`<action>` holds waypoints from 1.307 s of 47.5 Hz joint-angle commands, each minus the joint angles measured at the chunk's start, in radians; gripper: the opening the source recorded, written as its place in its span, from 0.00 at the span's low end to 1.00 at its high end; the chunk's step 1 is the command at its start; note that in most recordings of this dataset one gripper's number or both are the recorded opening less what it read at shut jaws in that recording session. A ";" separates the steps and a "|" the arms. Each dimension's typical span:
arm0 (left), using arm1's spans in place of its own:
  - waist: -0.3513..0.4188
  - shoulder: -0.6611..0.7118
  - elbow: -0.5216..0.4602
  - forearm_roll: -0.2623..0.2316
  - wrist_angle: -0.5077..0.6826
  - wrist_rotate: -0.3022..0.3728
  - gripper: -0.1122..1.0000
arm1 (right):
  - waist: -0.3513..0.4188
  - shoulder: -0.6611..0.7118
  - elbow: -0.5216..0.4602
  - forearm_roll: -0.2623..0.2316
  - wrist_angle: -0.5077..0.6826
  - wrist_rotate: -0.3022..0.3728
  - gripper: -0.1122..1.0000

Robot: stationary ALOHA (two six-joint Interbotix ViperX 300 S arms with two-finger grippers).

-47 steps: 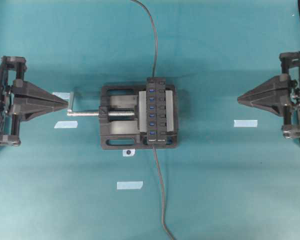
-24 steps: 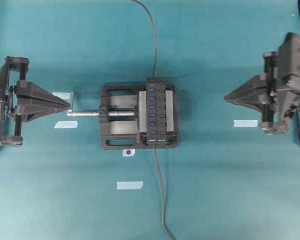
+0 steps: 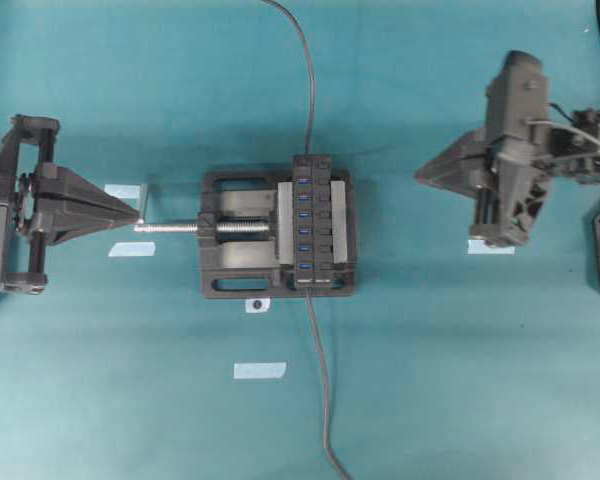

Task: Insert the USB into the front port of the fixed hub.
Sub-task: 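Move the right gripper over the black USB plug at the hub's end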

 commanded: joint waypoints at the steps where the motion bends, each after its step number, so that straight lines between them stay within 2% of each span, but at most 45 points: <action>1: -0.002 0.002 -0.026 0.003 -0.003 -0.002 0.10 | -0.009 0.015 -0.041 -0.002 -0.006 -0.026 0.11; 19: -0.003 0.003 -0.026 0.002 -0.003 -0.003 0.10 | -0.051 0.133 -0.103 -0.002 -0.028 -0.094 0.11; 38: -0.003 -0.005 -0.018 0.003 -0.003 -0.014 0.10 | -0.058 0.285 -0.204 -0.002 -0.046 -0.164 0.11; 62: -0.003 -0.005 -0.014 0.002 -0.003 -0.015 0.10 | -0.075 0.400 -0.270 -0.002 -0.074 -0.172 0.11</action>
